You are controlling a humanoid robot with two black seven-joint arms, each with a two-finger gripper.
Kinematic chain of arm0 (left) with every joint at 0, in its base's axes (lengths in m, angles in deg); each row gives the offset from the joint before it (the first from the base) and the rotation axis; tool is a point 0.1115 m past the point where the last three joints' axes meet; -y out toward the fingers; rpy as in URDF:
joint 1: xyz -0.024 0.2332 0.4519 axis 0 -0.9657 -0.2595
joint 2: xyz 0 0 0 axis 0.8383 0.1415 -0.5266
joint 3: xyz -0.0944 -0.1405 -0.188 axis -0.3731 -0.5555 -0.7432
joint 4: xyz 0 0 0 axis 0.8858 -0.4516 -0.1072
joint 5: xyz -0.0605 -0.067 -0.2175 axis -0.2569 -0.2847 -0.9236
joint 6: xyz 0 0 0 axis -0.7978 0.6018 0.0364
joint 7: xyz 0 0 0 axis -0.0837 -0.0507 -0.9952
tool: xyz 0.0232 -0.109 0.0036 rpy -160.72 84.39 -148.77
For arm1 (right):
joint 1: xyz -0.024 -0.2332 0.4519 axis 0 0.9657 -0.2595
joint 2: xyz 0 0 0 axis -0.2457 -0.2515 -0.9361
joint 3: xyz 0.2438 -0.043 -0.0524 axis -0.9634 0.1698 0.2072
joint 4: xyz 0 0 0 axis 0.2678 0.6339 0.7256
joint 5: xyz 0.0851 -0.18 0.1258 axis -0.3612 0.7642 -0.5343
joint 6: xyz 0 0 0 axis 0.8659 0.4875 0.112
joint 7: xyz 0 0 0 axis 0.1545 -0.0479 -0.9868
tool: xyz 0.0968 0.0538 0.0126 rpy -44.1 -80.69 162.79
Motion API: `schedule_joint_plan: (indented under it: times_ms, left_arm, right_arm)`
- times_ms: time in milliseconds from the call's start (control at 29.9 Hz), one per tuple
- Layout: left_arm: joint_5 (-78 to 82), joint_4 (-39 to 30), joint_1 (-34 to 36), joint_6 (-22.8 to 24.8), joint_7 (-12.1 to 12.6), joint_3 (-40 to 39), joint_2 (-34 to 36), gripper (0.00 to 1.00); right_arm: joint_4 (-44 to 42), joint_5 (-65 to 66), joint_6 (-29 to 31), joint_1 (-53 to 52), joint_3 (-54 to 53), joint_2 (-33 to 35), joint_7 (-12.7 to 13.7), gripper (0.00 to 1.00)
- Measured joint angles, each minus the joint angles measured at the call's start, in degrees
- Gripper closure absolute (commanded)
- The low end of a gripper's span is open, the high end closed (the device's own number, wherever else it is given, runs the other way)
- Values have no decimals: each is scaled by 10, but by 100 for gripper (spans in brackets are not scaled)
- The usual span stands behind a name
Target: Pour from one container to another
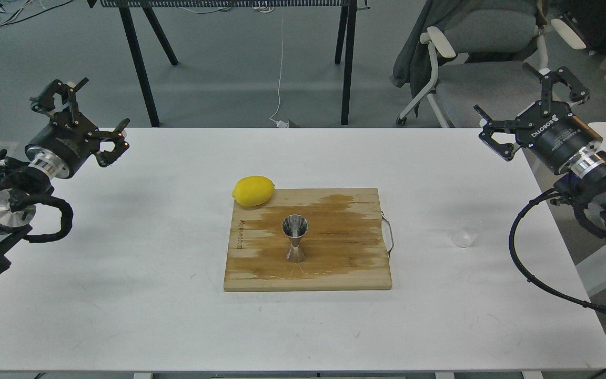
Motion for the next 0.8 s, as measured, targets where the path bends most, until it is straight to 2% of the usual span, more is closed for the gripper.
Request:
schedule_joint_plan:
  times_ms: [134, 401, 803]
  left_arm:
    - [-2, -33, -15, 0, 0, -3, 8, 0]
    - [-5, -24, -20, 0, -8, -13, 6, 0]
    - [-5, -14, -22, 0, -7, -25, 7, 0]
  right_arm:
    - [-37, -2, 4, 5, -1, -15, -4, 1]
    - [-54, -5, 4, 36, -2, -34, -13, 1]
    - [-61, -3, 4, 51, -3, -60, -56, 1]
